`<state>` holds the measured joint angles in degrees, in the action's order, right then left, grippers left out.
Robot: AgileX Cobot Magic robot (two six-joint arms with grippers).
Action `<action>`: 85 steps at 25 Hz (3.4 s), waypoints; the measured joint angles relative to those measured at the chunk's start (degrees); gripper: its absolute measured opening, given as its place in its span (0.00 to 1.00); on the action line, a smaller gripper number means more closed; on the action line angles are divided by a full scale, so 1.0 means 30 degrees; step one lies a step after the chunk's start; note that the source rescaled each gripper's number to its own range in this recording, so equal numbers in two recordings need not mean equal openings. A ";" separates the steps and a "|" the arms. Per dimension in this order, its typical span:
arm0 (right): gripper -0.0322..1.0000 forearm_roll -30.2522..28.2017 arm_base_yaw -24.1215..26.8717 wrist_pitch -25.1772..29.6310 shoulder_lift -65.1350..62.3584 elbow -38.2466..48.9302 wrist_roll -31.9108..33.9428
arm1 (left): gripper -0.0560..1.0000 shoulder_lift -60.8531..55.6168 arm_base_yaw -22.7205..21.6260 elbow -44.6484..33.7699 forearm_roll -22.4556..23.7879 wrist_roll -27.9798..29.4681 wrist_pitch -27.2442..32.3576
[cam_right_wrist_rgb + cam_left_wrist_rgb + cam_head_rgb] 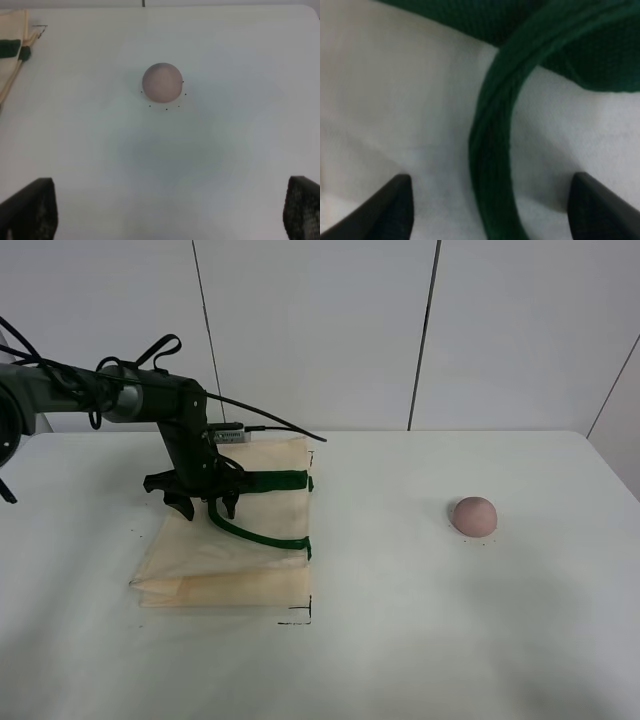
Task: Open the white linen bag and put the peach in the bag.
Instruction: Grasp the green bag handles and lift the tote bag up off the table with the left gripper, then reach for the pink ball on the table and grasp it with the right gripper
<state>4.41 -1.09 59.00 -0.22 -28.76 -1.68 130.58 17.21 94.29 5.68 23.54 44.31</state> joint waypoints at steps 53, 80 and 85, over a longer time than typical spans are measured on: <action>1.00 0.0999 0.0000 -0.5350 1.8684 -0.4783 0.0013 | 0.05 -0.6644 0.0958 1.0994 -0.0888 -0.5568 0.7611; 1.00 -0.0347 -0.1633 -0.4984 4.1771 -1.9143 0.0238 | 0.05 -0.6877 0.0958 1.0994 -0.0888 -0.5568 0.7622; 1.00 -0.0663 -0.1633 -0.5105 4.2239 -1.9197 0.0444 | 0.05 -0.6877 0.0958 1.0994 -0.0888 -0.5568 0.7622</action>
<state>2.43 -5.98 43.68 126.50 -86.35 -0.35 109.95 20.08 127.27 3.01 6.83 67.18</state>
